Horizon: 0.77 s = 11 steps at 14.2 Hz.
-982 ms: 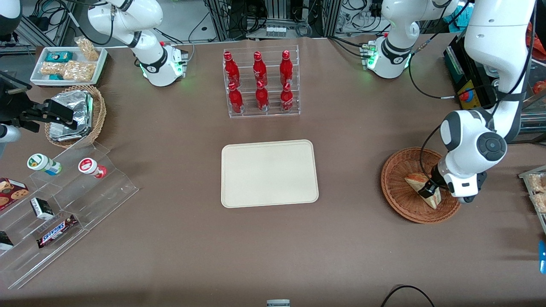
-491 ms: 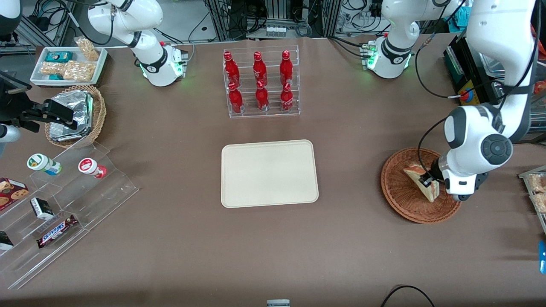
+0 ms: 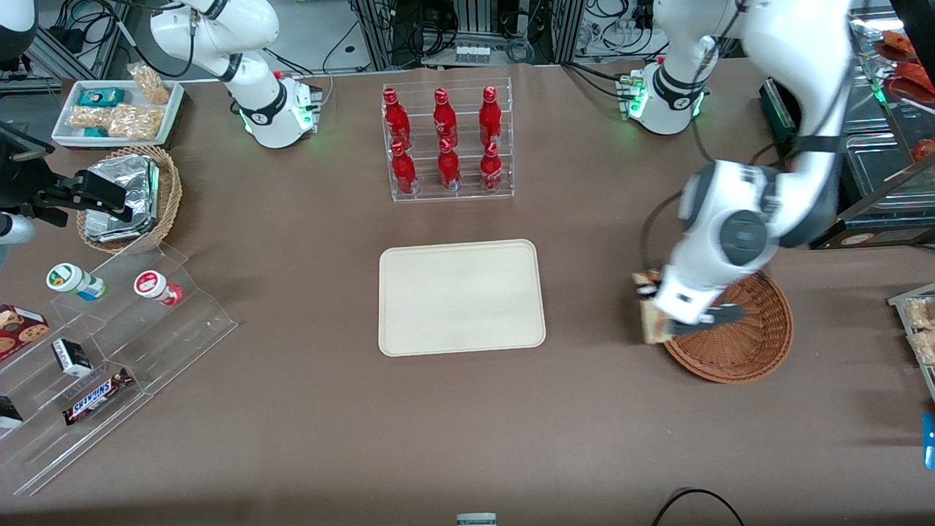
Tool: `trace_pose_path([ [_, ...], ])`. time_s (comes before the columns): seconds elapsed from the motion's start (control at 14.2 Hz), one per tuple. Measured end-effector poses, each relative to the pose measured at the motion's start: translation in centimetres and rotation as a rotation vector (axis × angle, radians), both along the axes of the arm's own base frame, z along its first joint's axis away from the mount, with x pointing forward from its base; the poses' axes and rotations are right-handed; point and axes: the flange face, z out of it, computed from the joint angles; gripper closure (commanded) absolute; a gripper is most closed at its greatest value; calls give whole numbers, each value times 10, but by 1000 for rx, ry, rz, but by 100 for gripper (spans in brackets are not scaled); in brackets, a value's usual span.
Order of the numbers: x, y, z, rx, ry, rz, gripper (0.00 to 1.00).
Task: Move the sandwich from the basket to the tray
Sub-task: 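Carry the sandwich with the left gripper over the cream tray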
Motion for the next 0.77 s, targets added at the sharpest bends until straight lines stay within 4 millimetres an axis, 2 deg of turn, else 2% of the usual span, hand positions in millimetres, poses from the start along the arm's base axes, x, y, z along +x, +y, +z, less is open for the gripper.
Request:
trace_pose_path([
  [0.14, -7, -74, -7, -4, -16, -9, 100],
  [0.28, -12, -130, -19, -9, -27, 9, 100],
  [0.49, -19, -196, -33, -25, -45, 38, 100],
  [0.77, -45, -273, -53, -52, -49, 53, 100],
])
